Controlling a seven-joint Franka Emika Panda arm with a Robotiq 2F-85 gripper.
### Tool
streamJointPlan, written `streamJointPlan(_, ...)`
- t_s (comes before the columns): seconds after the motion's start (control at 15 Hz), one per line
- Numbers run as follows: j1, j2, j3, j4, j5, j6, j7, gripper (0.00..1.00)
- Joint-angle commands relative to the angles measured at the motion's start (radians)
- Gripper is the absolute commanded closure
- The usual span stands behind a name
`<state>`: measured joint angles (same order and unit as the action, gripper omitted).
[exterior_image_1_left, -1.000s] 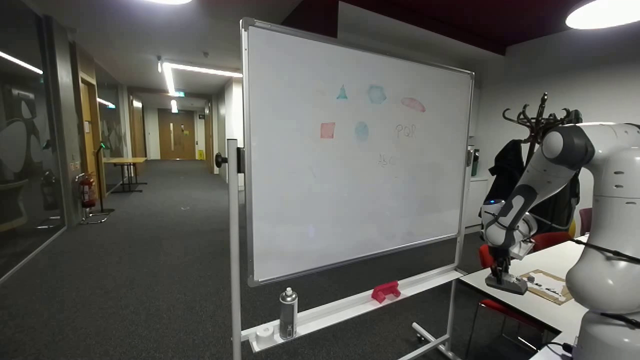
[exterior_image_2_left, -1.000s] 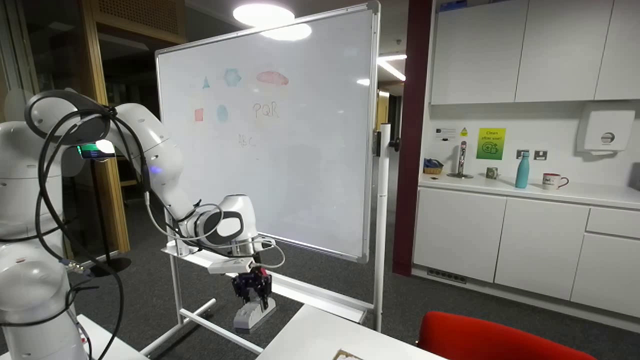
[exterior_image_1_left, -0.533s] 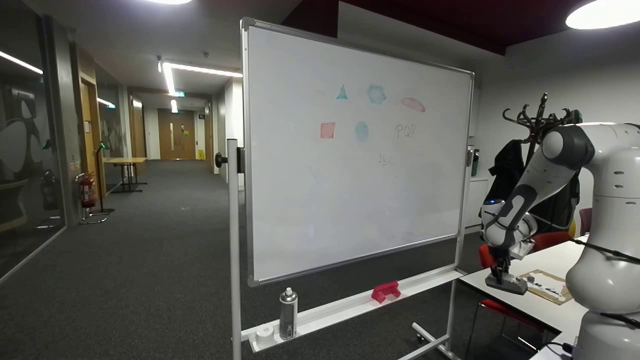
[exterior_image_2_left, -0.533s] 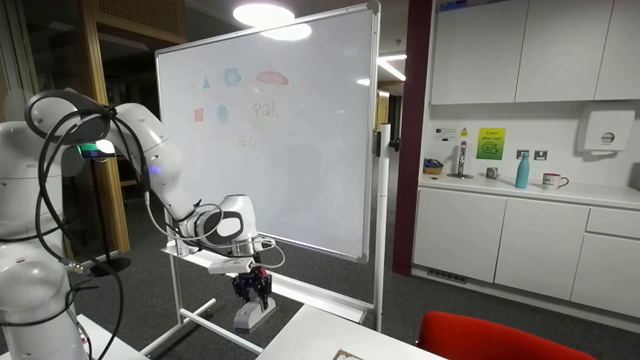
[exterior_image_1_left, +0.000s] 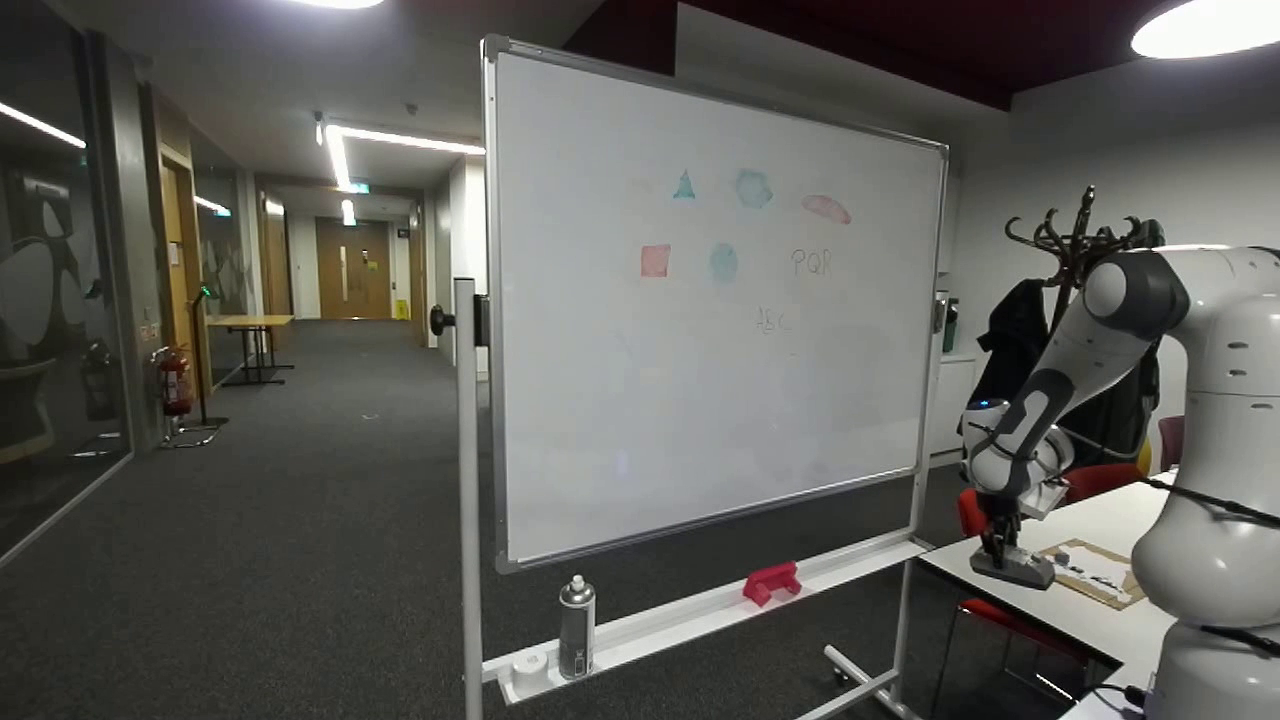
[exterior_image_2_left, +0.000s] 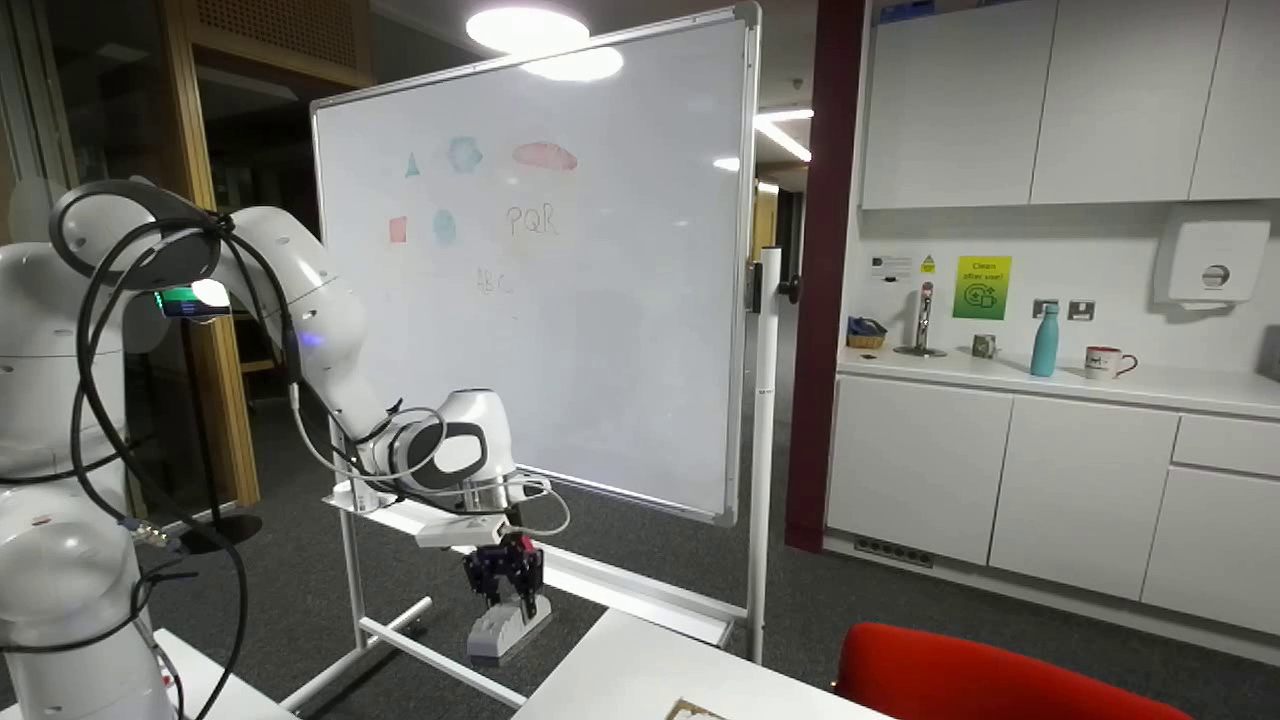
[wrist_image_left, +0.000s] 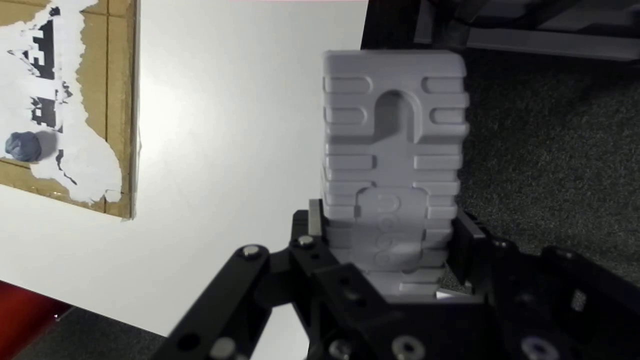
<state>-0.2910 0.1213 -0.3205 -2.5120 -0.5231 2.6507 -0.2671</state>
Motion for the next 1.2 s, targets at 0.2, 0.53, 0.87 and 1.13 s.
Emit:
streamJointPlan(0.2,0.047,-0.113,0.026,-0.054,-0.055,-0.002,0.046,0.67)
streamJointPlan(0.53,0.067,-0.270,0.069,-0.121,-0.080,-0.015,0.074,0.67)
streamJointPlan(0.87,0.078,-0.438,0.127,-0.174,0.000,-0.113,0.049,0.67)
streamJointPlan(1.13,0.090,-0.537,0.196,-0.152,0.029,-0.343,0.070,0.67)
